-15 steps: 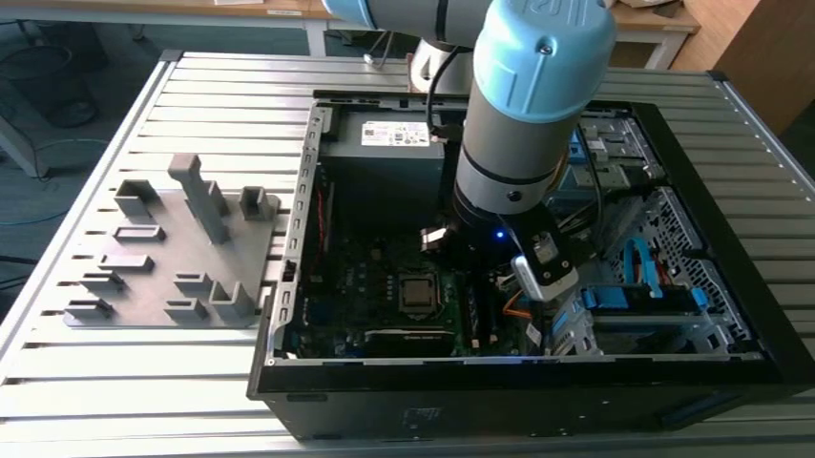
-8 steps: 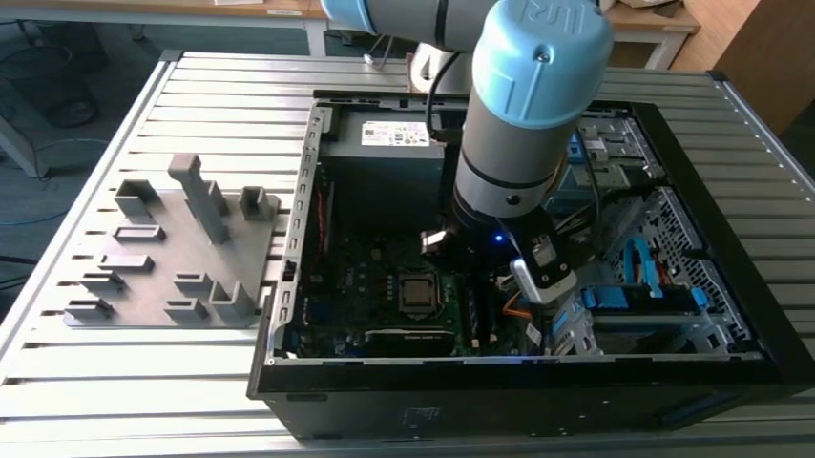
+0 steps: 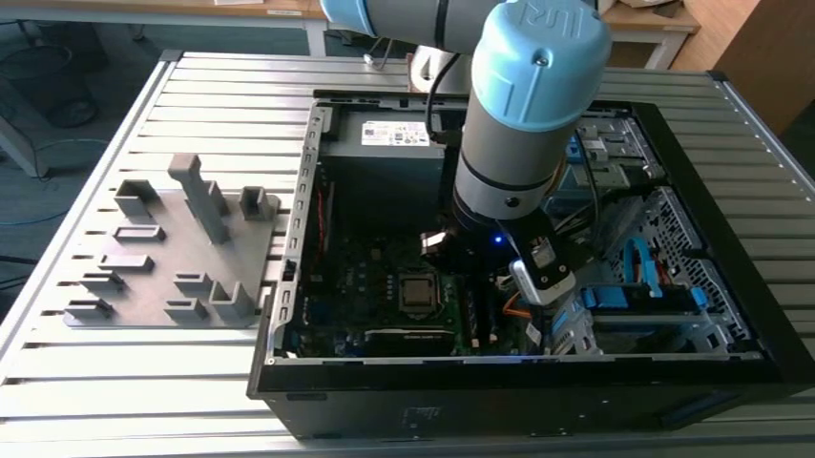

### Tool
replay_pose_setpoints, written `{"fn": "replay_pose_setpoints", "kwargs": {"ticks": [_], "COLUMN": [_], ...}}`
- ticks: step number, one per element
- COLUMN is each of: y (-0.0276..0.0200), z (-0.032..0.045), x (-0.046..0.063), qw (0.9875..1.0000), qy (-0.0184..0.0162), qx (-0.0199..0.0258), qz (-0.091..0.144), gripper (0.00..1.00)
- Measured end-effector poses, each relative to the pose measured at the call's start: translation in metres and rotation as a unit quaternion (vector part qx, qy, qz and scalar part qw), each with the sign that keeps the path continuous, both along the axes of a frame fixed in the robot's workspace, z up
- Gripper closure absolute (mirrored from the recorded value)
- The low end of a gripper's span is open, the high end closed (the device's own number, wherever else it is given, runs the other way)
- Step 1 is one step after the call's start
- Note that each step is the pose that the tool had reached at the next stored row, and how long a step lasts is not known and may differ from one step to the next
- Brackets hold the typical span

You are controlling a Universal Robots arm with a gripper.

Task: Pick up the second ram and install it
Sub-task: 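Insert the second ram into the second slot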

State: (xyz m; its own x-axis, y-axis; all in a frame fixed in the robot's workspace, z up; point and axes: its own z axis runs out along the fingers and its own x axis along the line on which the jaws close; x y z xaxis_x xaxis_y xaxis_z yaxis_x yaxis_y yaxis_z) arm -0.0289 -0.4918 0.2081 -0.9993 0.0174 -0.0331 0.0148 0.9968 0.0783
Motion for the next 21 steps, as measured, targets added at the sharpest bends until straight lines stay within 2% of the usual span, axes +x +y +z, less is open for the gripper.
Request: {"fn": "replay_pose_setpoints", "kwargs": {"ticks": [3, 4, 8, 13, 18, 21], "y": [0.0003, 0.0001, 0.0000, 0.0001, 0.0000, 0.0002], "z": [-0.0008, -0.0002, 0.0022, 0.0191, 0.0403, 0.0474], "x": [0.000, 0.000, 0.000, 0.000, 0.000, 0.000], "qw": [1.0000, 1.0000, 1.0000, 1.0000, 1.0000, 1.0000], "qy": [-0.0003, -0.0001, 0.0000, 0.0000, 0.0000, 0.0000], "qx": [0.0009, 0.0002, -0.0001, -0.0009, -0.0009, -0.0008], "qz": [0.000, 0.000, 0.000, 0.000, 0.000, 0.000], "gripper": [0.85, 0.79, 0.79, 0.79, 0.79, 0.79]}}
